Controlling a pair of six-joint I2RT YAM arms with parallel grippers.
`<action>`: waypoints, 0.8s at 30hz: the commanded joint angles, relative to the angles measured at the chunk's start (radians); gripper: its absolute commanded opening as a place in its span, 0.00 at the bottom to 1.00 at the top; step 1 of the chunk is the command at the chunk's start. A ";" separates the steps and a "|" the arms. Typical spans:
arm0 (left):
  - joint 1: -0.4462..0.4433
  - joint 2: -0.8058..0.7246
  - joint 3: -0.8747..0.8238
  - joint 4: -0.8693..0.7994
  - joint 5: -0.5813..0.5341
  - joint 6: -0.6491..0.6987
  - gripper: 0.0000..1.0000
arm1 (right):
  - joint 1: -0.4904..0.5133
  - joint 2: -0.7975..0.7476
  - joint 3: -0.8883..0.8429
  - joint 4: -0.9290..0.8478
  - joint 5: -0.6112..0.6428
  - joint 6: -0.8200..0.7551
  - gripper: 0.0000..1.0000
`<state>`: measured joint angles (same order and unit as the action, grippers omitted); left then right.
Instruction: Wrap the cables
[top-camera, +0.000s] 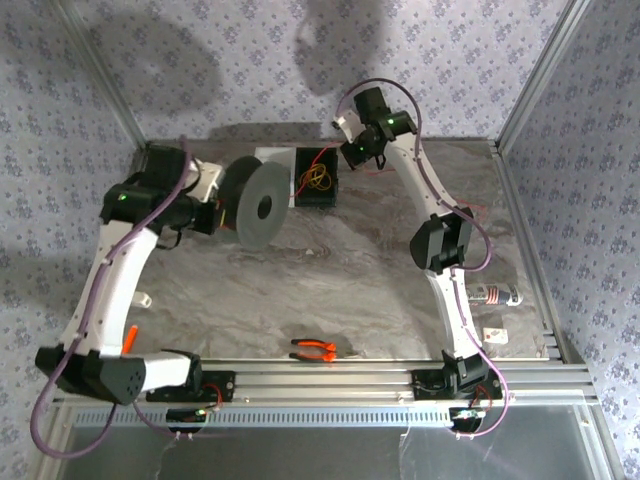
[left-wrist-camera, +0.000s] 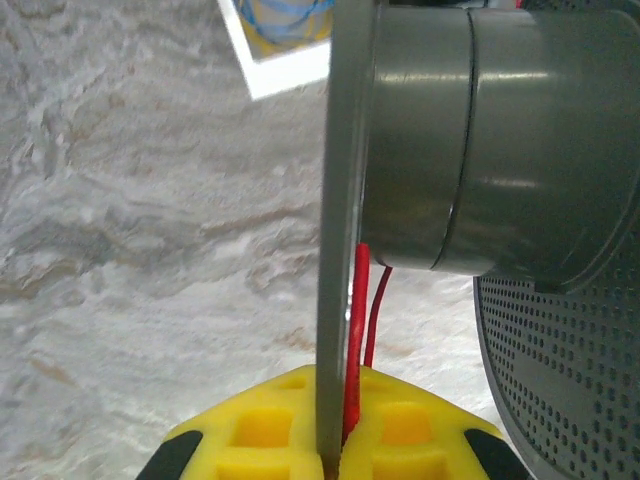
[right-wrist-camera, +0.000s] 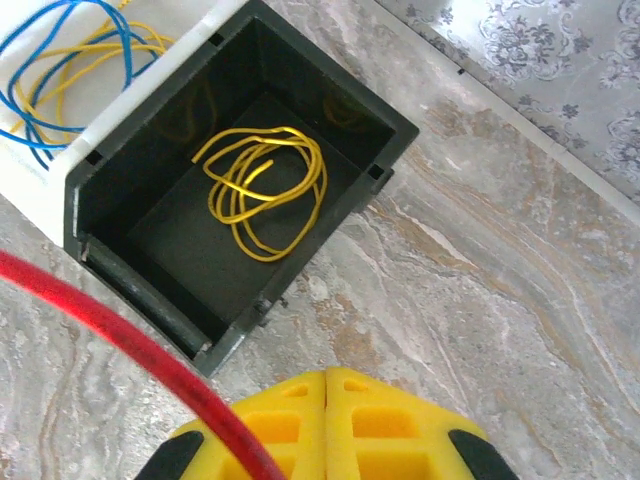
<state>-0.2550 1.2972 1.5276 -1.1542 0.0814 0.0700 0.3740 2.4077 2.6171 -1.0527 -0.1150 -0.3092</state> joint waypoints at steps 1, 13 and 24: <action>-0.051 0.073 -0.007 -0.112 -0.282 0.018 0.00 | 0.021 -0.039 0.032 0.004 -0.007 0.069 0.00; -0.173 0.321 0.071 -0.103 -0.378 -0.026 0.00 | 0.136 -0.130 0.049 0.063 -0.146 0.201 0.00; -0.051 0.431 0.117 0.008 -0.079 -0.138 0.00 | 0.301 -0.234 -0.048 0.144 -0.277 0.217 0.00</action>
<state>-0.3546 1.7187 1.6428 -1.1503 -0.1230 -0.0208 0.6552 2.2505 2.5984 -0.9764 -0.3305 -0.1150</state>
